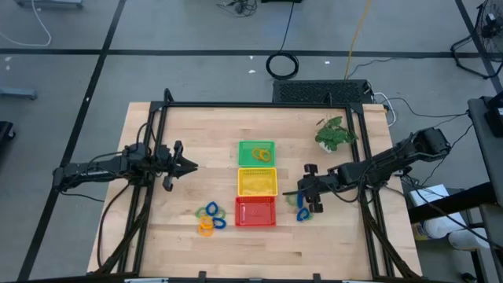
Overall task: Sort spring keychains into baskets
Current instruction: Put the blue spring keychain into the yellow basket
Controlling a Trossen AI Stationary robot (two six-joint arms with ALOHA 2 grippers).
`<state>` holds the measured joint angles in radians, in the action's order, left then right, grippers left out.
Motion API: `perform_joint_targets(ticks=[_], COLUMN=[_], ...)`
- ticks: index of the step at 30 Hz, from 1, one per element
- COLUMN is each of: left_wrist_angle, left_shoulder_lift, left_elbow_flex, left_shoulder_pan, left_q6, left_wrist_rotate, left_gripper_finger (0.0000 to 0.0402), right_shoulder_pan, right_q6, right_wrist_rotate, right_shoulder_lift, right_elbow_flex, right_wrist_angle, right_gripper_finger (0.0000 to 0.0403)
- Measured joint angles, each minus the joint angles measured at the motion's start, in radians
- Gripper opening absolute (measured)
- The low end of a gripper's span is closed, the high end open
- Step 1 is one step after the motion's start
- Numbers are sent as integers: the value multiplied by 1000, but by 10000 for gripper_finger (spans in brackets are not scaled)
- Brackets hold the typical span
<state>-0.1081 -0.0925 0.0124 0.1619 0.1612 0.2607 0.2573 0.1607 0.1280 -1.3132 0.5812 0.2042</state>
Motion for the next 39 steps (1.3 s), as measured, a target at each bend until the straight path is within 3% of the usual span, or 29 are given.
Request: perform_joint_targets(ticks=[21, 25, 35, 39], left_wrist_angle=[0, 0, 0, 0], left_shoulder_lift=[0, 0, 0, 0], left_elbow_flex=[0, 0, 0, 0], left_shoulder_pan=[0, 0, 0, 0], left_q6=[0, 0, 0, 0], left_wrist_rotate=[0, 0, 0, 0], left_gripper_finger=[61, 61, 61, 61], right_shoulder_pan=[1, 1, 1, 1], right_q6=[-8, -8, -20, -27], right_wrist_rotate=[0, 0, 0, 0], right_shoulder_lift=[-26, -26, -26, -26], right_elbow_flex=[-52, -52, -52, -52], right_wrist_angle=[-80, -80, -81, -81], right_gripper_finger=[165, 136, 19, 7])
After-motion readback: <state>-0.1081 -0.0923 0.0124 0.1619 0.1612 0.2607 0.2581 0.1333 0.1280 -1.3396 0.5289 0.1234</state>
